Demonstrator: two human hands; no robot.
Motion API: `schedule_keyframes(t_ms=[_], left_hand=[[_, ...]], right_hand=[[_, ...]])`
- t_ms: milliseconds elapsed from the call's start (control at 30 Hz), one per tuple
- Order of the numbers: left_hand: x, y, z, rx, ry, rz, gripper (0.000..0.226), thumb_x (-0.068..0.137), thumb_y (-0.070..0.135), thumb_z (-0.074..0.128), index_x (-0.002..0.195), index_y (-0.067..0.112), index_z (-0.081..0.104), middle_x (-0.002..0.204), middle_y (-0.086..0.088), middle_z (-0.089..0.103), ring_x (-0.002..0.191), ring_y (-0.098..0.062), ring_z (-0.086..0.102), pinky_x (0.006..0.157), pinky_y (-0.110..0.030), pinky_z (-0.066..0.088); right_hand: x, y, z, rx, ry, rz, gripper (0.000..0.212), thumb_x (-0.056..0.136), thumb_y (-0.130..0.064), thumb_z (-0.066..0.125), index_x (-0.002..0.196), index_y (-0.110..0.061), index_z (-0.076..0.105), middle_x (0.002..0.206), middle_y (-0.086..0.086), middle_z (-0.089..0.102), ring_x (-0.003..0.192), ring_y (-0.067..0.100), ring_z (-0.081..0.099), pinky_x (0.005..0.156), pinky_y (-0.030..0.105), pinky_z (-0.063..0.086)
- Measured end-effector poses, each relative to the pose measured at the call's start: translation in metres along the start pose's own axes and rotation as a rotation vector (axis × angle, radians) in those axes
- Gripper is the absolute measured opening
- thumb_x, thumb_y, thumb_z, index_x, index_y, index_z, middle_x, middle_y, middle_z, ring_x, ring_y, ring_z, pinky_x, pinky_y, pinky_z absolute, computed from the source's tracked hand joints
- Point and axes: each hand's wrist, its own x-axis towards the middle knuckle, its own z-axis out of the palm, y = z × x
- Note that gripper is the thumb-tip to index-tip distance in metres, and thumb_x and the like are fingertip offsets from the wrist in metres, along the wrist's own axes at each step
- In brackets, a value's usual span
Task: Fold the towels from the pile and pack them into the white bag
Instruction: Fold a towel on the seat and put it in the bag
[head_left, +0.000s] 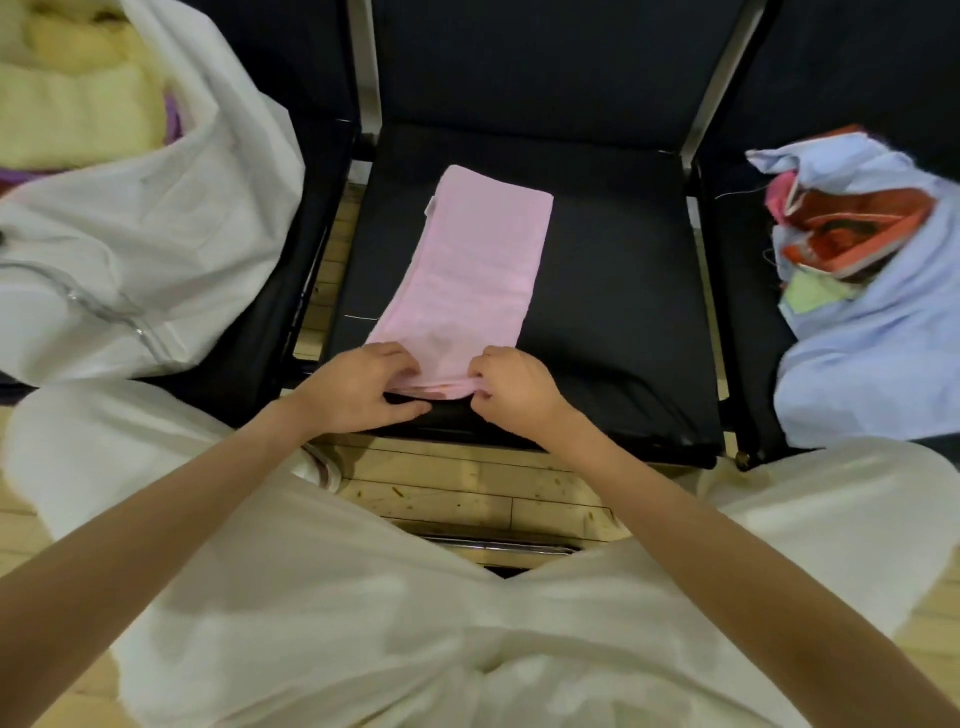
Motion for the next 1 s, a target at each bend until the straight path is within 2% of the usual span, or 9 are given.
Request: schedule_keyframes(t_ms=[167,267,333,400,467,567,700,833,1000], left_hand=[[0.006,0.004,0.003,0.041,0.039,0.048,0.017,0.082,0.008,0.062,0.098,0.008,0.066,0.093,-0.004,0.064,0.087,-0.023,0.061,0.075,-0.036,0.051],[0.006,0.013,-0.007,-0.094,-0.031,-0.035,0.014,0.082,0.013,0.066,0.096,0.013,0.069,0.083,0.004,0.066,0.075,-0.014,0.06,0.067,-0.032,0.05],[0.004,0.022,-0.014,-0.254,-0.057,-0.042,0.012,0.081,0.014,0.068,0.093,0.015,0.07,0.079,0.005,0.066,0.07,-0.011,0.06,0.064,-0.027,0.049],[0.002,0.031,-0.022,-0.417,-0.044,-0.043,0.007,0.082,0.009,0.068,0.087,0.013,0.069,0.075,0.005,0.063,0.068,-0.01,0.058,0.06,-0.021,0.044],[0.006,0.035,-0.025,-0.589,0.019,-0.082,0.008,0.082,0.002,0.066,0.083,0.011,0.068,0.069,0.008,0.059,0.064,-0.005,0.053,0.058,-0.014,0.039],[0.025,0.036,-0.023,-0.825,0.237,-0.278,0.011,0.085,0.004,0.065,0.095,0.01,0.066,0.08,0.007,0.061,0.072,-0.005,0.053,0.061,-0.016,0.041],[0.058,0.039,-0.009,-0.927,0.488,-0.564,0.021,0.089,0.013,0.062,0.109,0.014,0.056,0.092,0.008,0.06,0.084,-0.007,0.057,0.068,-0.021,0.049],[0.081,0.037,0.011,-0.693,0.616,-0.573,0.027,0.09,0.015,0.06,0.116,0.008,0.055,0.1,0.0,0.06,0.087,-0.009,0.055,0.064,-0.008,0.04],[0.091,0.03,0.028,-0.329,0.591,-0.541,0.027,0.096,0.016,0.054,0.12,0.007,0.048,0.098,-0.009,0.064,0.082,-0.021,0.061,0.065,-0.032,0.047]], right_hand=[[-0.008,0.014,-0.011,0.347,0.01,0.172,0.013,0.079,-0.019,0.063,0.08,-0.006,0.065,0.069,0.004,0.061,0.062,0.021,0.056,0.057,0.034,0.048],[-0.02,0.027,-0.019,0.453,-0.025,0.176,0.005,0.079,-0.014,0.064,0.077,-0.01,0.065,0.068,0.0,0.061,0.062,0.016,0.057,0.056,0.031,0.048],[-0.031,0.035,-0.025,0.578,-0.047,0.146,0.014,0.078,-0.007,0.063,0.068,-0.017,0.06,0.063,-0.005,0.055,0.058,0.009,0.052,0.053,0.021,0.041],[-0.037,0.043,-0.027,0.718,-0.027,0.138,0.014,0.078,-0.007,0.059,0.065,-0.01,0.058,0.062,0.001,0.051,0.057,0.011,0.047,0.054,0.019,0.035],[-0.038,0.048,-0.026,0.89,0.067,0.159,0.022,0.077,-0.014,0.052,0.066,0.006,0.053,0.063,0.011,0.043,0.06,0.017,0.041,0.054,0.021,0.03],[-0.028,0.05,-0.024,1.108,0.261,0.304,0.022,0.083,-0.012,0.051,0.065,0.0,0.048,0.063,0.004,0.037,0.06,0.012,0.036,0.054,0.022,0.026],[-0.004,0.052,-0.011,0.998,0.447,0.47,0.025,0.096,-0.018,0.052,0.077,-0.002,0.054,0.066,-0.001,0.043,0.059,0.005,0.04,0.053,0.015,0.032],[0.017,0.054,0.001,0.905,0.548,0.564,0.031,0.095,-0.022,0.055,0.088,0.008,0.06,0.076,0.007,0.057,0.065,0.01,0.05,0.056,0.011,0.039],[0.03,0.059,0.008,0.629,0.512,0.614,0.031,0.096,-0.033,0.053,0.089,-0.003,0.061,0.078,0.005,0.061,0.067,0.014,0.053,0.053,0.024,0.036]])
